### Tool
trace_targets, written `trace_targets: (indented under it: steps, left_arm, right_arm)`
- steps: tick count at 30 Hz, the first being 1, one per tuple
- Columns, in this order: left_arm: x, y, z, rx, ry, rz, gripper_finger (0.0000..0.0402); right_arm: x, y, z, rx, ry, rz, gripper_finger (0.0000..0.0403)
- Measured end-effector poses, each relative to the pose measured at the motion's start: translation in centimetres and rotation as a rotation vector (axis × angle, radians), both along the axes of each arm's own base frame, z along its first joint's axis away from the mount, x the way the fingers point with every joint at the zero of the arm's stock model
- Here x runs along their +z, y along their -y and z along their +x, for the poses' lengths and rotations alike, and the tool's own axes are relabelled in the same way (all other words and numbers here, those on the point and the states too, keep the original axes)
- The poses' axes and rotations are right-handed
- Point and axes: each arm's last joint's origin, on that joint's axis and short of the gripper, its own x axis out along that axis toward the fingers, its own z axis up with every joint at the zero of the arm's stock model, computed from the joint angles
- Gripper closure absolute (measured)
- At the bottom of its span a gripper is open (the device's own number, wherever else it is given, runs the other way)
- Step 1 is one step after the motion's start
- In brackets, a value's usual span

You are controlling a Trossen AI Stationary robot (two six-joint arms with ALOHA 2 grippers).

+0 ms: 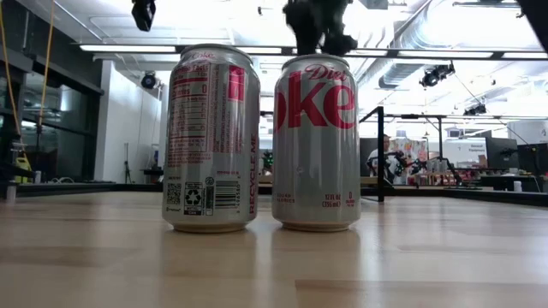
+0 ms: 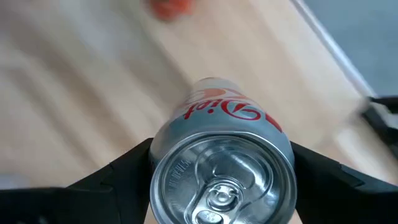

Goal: Place canned beverage on shelf
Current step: Put the top right silver soda can on the shelf

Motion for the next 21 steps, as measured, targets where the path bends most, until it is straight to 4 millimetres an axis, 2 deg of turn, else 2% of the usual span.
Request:
trace_targets:
  steps: [4, 9, 12, 21]
  left_arm:
    - [-0.3, 0.0, 0.4, 0.0, -0.021, 0.0, 0.0398]
    - [-0.5, 0.1, 0.6, 0.004, -0.024, -0.046, 0.0398]
    - [-0.4, 0.1, 0.6, 0.004, -0.022, -0.048, 0.0398]
    - [-0.5, 0.1, 0.6, 0.007, -0.022, -0.047, 0.0398]
  right_arm:
    - [-2.6, 2.4, 1.6, -0.007, -0.11, -0.023, 0.0116]
    - [-4.8, 5.1, 3.0, -0.005, -0.111, 0.008, 0.0116]
    - [-5.7, 6.6, 3.1, -0.013, -0.093, 0.068, 0.0116]
    - [-7.6, 8.6, 3.2, -0.069, -0.105, 0.156, 0.0116]
